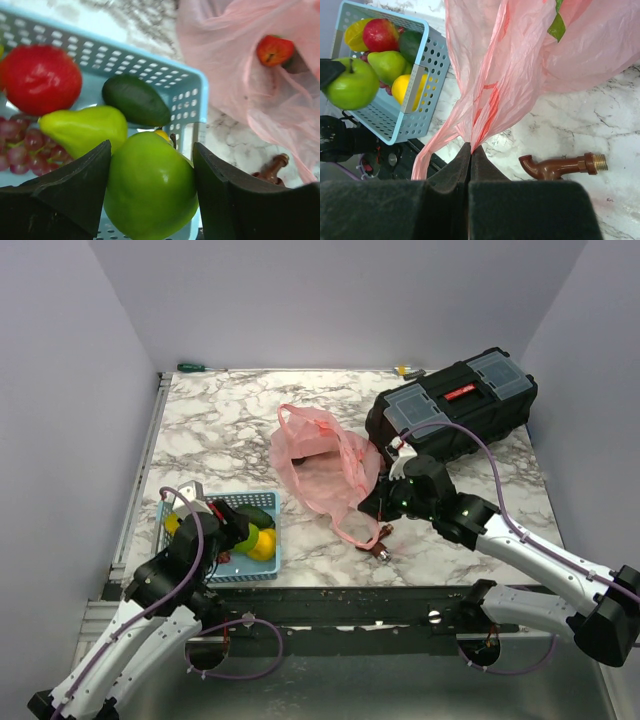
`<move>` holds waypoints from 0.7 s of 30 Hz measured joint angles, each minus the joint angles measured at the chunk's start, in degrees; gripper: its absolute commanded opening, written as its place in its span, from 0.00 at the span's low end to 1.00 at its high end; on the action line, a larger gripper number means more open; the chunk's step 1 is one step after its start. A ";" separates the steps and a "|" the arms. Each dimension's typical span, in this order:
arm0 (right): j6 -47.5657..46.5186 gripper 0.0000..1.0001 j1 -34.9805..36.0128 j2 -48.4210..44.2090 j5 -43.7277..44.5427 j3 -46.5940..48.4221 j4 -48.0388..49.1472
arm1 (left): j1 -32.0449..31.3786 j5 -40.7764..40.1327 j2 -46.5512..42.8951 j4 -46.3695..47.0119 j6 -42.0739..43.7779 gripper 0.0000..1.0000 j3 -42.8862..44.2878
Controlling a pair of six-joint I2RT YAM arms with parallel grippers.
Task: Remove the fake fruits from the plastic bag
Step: Place the fake fruit in the bin.
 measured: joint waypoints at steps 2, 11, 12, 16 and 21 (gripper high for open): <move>0.11 0.01 0.00 0.00 0.02 -0.07 0.04 | 0.00 -1.57 0.07 -2.47 -3.87 0.28 -1.49; 0.55 0.01 0.00 0.00 0.00 -0.61 0.28 | 0.07 -7.80 4.55 -9.20 -16.41 0.33 -4.24; 0.55 0.01 0.00 0.00 0.00 -0.61 0.28 | 0.07 -8.09 4.96 -9.55 -17.29 0.34 -4.26; 0.57 0.01 0.00 0.00 -0.02 -0.74 0.72 | 0.09 -8.79 5.51 -10.58 -20.26 0.48 -4.66; 0.57 0.01 0.00 0.02 -0.24 -0.79 1.07 | 0.09 -8.81 5.99 -10.97 -22.16 0.84 -5.33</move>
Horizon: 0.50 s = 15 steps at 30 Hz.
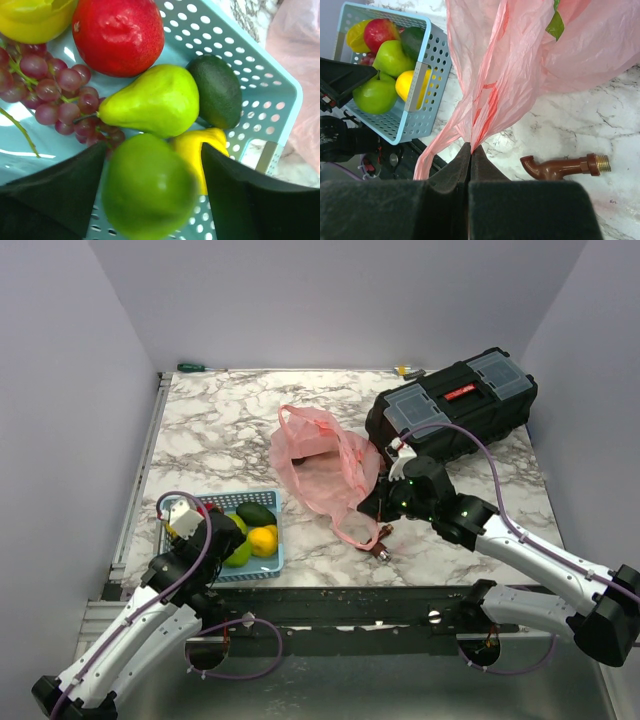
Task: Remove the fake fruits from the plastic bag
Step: Place the fake fruit in the bin.
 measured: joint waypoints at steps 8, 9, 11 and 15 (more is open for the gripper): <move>0.02 0.01 0.00 0.02 -0.15 -0.24 0.04 | 0.00 -0.52 -0.17 -0.15 0.20 0.99 0.85; 0.02 0.01 0.00 0.02 -0.15 -0.24 0.04 | 0.00 -0.59 -0.39 -0.09 0.55 0.99 1.25; 0.02 0.01 0.00 0.02 -0.15 -0.26 0.04 | 0.00 -0.70 -1.22 0.04 1.66 0.99 2.47; 0.00 0.01 0.00 0.04 -0.15 -0.31 0.04 | 0.00 -0.70 -3.91 1.99 5.05 0.99 4.04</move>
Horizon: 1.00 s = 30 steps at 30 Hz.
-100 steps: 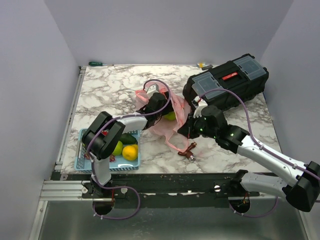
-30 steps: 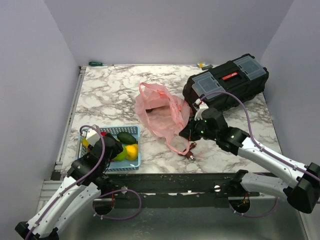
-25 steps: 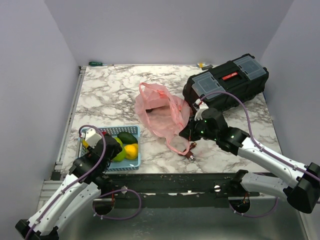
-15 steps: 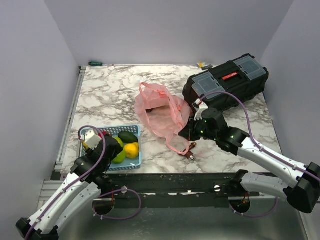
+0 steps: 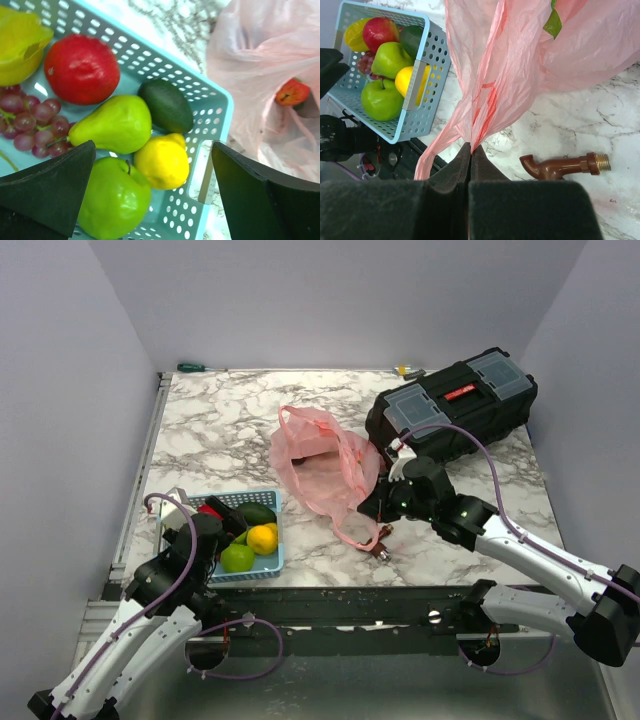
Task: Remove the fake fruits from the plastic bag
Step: Place the fake fruit in the bin, then adjust the plastic bag at the center of the board.
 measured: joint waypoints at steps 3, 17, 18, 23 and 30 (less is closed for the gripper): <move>0.04 0.01 0.00 0.07 -0.13 0.00 0.00 | 0.00 0.39 -2.64 2.95 4.04 0.99 0.22; -0.74 0.01 0.00 0.79 -11.72 -1.27 1.46 | 0.00 28.04 -1.36 28.46 21.81 0.92 -0.48; -1.20 0.01 0.00 0.31 -13.68 -1.90 1.62 | 0.00 32.13 0.59 30.97 22.38 0.90 -0.59; -3.13 0.01 0.24 -2.05 -22.82 -3.76 1.64 | -0.37 49.75 10.99 44.13 22.97 0.87 -2.51; -4.33 0.01 0.74 -7.04 -19.43 -3.89 -0.59 | -9.77 58.51 21.24 56.26 24.44 0.83 -3.74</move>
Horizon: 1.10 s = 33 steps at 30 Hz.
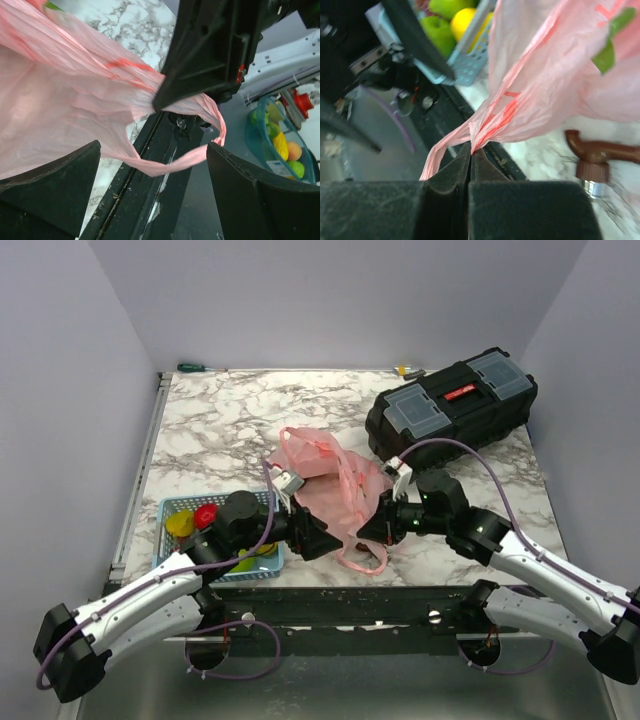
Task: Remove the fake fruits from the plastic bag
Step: Adjust the plastic bag at the center of the board.
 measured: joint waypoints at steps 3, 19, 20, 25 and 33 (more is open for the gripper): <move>0.94 0.01 0.00 -2.16 6.58 -1.09 -1.53 | -3.10 -0.70 3.87 1.97 1.14 0.80 0.74; 10.08 0.66 0.00 -3.32 28.13 1.01 -15.37 | -4.28 -11.13 23.04 8.35 3.76 0.72 9.33; 10.21 0.72 0.00 -2.47 29.77 1.66 -15.93 | -4.33 -11.13 23.32 8.66 3.69 0.72 9.33; 10.05 0.88 0.00 3.69 37.48 5.11 -16.94 | -4.63 -11.04 23.19 10.08 3.50 0.74 8.87; 5.49 1.00 -0.02 15.87 39.80 14.12 -15.26 | -4.63 -11.10 19.06 9.68 3.58 0.74 5.44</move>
